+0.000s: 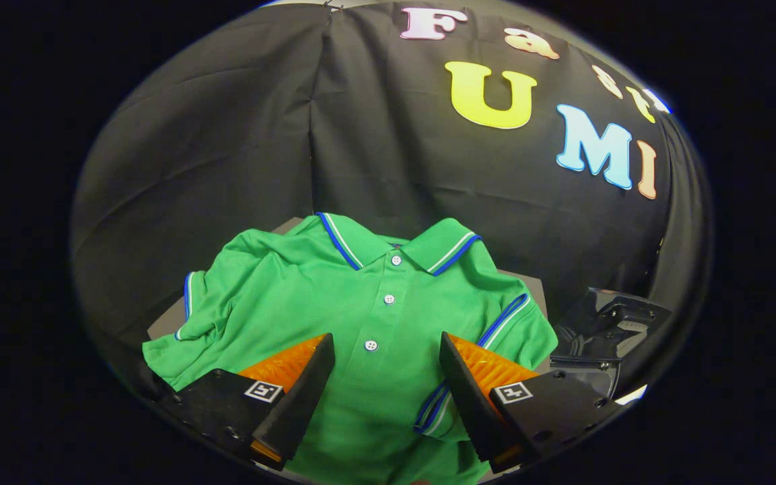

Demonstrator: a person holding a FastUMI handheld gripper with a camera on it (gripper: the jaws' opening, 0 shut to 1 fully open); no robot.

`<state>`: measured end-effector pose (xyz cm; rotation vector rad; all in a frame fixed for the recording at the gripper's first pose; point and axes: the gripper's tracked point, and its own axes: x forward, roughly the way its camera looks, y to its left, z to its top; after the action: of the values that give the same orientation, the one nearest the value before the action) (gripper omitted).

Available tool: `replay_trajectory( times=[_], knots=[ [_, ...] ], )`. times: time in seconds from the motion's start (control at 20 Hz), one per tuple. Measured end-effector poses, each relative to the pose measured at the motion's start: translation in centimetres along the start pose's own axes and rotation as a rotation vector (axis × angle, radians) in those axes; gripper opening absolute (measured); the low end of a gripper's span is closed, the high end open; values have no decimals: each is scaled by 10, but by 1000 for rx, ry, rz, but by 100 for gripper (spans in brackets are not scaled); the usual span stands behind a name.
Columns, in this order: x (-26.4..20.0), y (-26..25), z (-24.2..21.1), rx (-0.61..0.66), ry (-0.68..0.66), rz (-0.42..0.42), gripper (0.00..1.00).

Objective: Put the clothes into the washing machine and then close the washing machine lid.

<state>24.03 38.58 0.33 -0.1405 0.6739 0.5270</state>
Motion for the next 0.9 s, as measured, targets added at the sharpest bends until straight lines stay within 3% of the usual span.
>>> replay_trajectory(
  times=[0.15, 0.4, 0.45, 0.55, 0.75, 0.9],
  knots=[
    [0, 3, 0, 45, 15, 29, 95],
    [3, 7, 2, -12, 52, 83, 95],
    [4, 8, 2, -11, 60, 86, 88],
    [4, 7, 5, -7, 81, 103, 89],
    [3, 14, 5, 43, 89, 143, 13],
    [-1, 14, 6, 43, 92, 162, 13]
  ],
)
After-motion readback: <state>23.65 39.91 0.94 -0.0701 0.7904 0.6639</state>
